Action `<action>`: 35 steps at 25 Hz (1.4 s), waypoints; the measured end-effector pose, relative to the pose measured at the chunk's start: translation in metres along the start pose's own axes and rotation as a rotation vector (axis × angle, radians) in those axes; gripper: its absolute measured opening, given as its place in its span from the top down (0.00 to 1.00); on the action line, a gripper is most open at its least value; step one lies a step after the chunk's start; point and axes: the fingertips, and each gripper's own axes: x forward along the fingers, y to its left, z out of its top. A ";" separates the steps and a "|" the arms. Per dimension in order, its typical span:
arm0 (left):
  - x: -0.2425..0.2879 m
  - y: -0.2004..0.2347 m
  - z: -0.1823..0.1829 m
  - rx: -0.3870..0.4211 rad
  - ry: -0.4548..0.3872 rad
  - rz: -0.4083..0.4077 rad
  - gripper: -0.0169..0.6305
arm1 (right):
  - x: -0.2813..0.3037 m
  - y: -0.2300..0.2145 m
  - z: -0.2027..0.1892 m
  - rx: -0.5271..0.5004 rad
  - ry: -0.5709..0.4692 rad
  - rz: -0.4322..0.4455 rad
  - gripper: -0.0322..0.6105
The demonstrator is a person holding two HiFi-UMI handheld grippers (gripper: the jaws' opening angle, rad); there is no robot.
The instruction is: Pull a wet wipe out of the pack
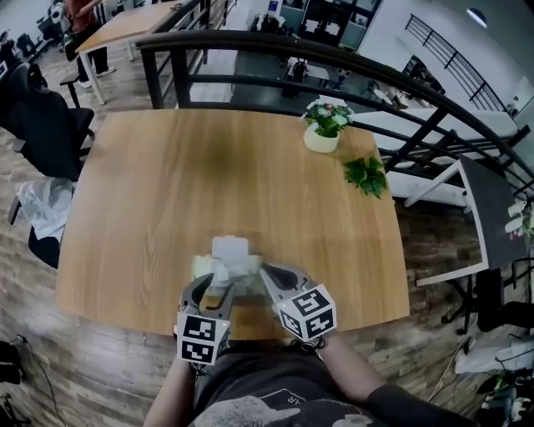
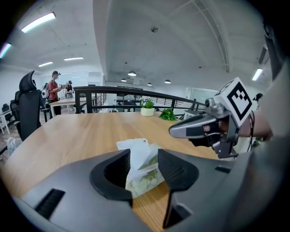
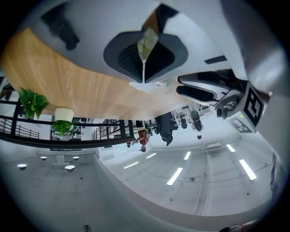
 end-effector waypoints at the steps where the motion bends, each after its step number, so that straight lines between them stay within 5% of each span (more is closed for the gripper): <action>1: 0.003 0.002 0.000 0.009 0.009 0.001 0.70 | 0.001 -0.001 -0.001 0.004 0.002 -0.003 0.91; 9: 0.014 0.013 -0.002 0.014 0.047 0.039 0.70 | 0.011 0.004 -0.007 0.015 0.021 0.009 0.91; 12: 0.012 0.020 0.000 0.025 0.034 0.087 0.89 | 0.017 0.008 -0.010 0.014 0.042 0.045 0.91; 15: 0.009 0.025 0.003 -0.007 0.014 0.092 0.94 | 0.022 0.011 -0.012 0.009 0.055 0.074 0.91; 26: 0.004 0.033 0.001 -0.035 0.000 0.068 0.95 | 0.038 0.023 -0.020 0.027 0.133 0.132 0.90; 30: 0.003 0.037 -0.001 -0.039 0.000 0.061 0.95 | 0.043 0.028 -0.020 0.031 0.159 0.146 0.77; 35: 0.002 0.039 -0.002 -0.045 -0.004 0.051 0.95 | 0.049 0.029 -0.023 0.014 0.182 0.124 0.76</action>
